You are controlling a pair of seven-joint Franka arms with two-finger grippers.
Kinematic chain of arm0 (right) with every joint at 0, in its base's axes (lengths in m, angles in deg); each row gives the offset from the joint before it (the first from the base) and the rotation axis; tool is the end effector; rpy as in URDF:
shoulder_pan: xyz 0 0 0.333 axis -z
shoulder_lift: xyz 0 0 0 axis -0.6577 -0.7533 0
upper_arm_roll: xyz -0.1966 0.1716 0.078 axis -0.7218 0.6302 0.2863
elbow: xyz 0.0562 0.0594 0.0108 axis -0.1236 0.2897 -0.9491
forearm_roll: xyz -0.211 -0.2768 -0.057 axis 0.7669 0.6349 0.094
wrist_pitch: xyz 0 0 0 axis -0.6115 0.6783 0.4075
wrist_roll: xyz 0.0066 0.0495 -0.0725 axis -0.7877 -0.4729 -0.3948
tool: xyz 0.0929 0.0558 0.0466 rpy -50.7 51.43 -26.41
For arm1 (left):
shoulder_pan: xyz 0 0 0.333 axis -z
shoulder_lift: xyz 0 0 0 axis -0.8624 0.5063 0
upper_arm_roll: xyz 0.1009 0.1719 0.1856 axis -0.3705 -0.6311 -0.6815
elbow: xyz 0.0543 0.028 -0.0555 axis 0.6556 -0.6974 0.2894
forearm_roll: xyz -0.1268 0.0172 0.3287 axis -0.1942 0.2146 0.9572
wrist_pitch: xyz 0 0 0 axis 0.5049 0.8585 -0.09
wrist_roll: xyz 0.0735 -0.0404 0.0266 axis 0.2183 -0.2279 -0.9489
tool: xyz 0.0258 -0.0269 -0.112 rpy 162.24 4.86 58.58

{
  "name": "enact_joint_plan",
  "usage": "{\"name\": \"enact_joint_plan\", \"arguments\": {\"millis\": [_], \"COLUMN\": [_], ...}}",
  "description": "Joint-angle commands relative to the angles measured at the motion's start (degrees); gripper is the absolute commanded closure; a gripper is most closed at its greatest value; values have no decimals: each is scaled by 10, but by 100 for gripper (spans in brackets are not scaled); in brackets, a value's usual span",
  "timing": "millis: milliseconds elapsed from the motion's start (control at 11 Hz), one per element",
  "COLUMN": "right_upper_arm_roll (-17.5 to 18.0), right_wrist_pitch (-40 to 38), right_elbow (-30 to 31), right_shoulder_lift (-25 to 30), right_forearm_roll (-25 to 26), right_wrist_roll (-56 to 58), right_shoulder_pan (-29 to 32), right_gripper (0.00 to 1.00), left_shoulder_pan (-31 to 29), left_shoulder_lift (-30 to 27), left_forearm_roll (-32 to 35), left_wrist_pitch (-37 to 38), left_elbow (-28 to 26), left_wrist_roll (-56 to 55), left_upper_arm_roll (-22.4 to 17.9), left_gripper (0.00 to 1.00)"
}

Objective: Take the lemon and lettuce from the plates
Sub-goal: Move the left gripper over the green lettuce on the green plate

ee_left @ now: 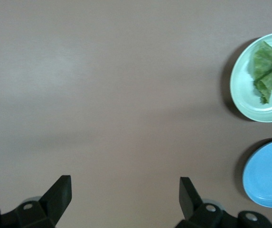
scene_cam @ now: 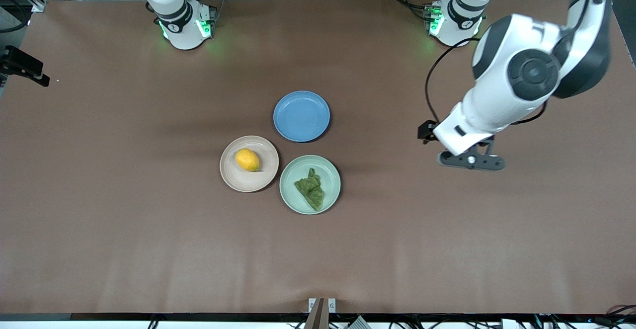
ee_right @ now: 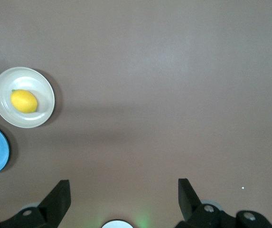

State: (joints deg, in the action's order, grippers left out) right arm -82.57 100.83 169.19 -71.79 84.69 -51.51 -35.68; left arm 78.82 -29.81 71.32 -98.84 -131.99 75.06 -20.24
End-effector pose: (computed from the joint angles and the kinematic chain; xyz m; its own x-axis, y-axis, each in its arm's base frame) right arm 0.4864 -0.0531 0.5968 0.9977 0.0076 -0.0677 0.0086 -0.9999 0.0142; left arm 0.5467 -0.2238 0.4358 0.9868 -0.1380 -0.0852 -0.1365 -0.9904 0.0228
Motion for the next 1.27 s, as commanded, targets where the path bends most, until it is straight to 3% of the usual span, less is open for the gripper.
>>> {"name": "enact_joint_plan", "arguments": {"millis": [0,636,1182], "right_upper_arm_roll": [-1,2,2], "right_wrist_pitch": [31,94,96], "right_elbow": [71,154,190], "right_shoulder_lift": [7,3,-42], "right_forearm_roll": [-24,-37,-48], "right_wrist_roll": [3,-5,-139], "right_shoulder_pan": [30,21,-61], "right_gripper": [0,0,0], "left_shoulder_pan": [22,95,150], "left_shoulder_lift": [34,125,208], "left_forearm_roll": [-35,-56,-68], "left_wrist_pitch": [-38,-146,-240], "left_elbow": [6,8,31], "left_wrist_roll": [-9,-107,-190], "left_upper_arm_roll": [-3,-3,-4], "left_gripper": [0,0,0]}}
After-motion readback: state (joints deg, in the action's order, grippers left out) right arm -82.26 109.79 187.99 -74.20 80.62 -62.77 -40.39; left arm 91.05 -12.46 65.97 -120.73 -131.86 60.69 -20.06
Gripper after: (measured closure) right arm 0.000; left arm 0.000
